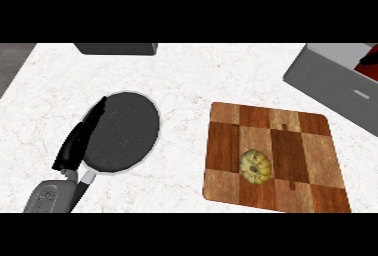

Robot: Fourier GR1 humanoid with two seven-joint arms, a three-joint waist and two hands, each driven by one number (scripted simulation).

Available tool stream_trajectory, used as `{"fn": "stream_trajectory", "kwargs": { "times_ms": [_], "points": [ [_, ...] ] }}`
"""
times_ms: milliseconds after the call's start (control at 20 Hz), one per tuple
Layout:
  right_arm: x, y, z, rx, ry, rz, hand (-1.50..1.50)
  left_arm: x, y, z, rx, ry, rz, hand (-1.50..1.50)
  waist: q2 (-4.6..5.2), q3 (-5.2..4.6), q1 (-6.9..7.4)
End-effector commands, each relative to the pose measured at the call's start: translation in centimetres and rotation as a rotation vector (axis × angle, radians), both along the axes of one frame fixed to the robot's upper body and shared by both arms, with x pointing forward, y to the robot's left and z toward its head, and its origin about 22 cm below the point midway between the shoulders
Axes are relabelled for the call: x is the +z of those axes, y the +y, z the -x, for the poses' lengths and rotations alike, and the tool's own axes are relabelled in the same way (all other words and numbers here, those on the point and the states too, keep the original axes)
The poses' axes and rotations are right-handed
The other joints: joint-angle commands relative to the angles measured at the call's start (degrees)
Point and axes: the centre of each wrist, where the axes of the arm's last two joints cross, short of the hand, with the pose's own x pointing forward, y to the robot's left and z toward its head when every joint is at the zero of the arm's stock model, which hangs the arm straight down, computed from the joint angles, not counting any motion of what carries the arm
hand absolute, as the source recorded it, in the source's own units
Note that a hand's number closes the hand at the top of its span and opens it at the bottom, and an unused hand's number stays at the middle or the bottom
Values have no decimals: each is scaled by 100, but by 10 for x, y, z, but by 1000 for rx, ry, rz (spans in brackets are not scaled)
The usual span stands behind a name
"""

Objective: Pick the can from the cutting board and place it in the cardboard box

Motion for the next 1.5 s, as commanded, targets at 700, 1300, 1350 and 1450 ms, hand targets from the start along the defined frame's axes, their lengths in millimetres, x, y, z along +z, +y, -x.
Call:
{"fn": "stream_trajectory", "kwargs": {
  "times_ms": [700,1300,1350,1450],
  "points": [
    [-31,-42,26,100,-758,-252,-150,3,1,4,-5,-8,-13,0,29,12,90],
    [-83,-97,83,15,-1124,-213,-150,2,17,-12,17,-2,-10,0,-6,3,-85],
    [-63,-114,90,15,-1140,-200,-150,-14,-10,15,-14,-10,6,0,-20,4,-12],
    [-85,-125,107,-16,-1158,-182,-150,9,4,-1,-12,-16,-14,0,-5,9,-8]
  ]
}}
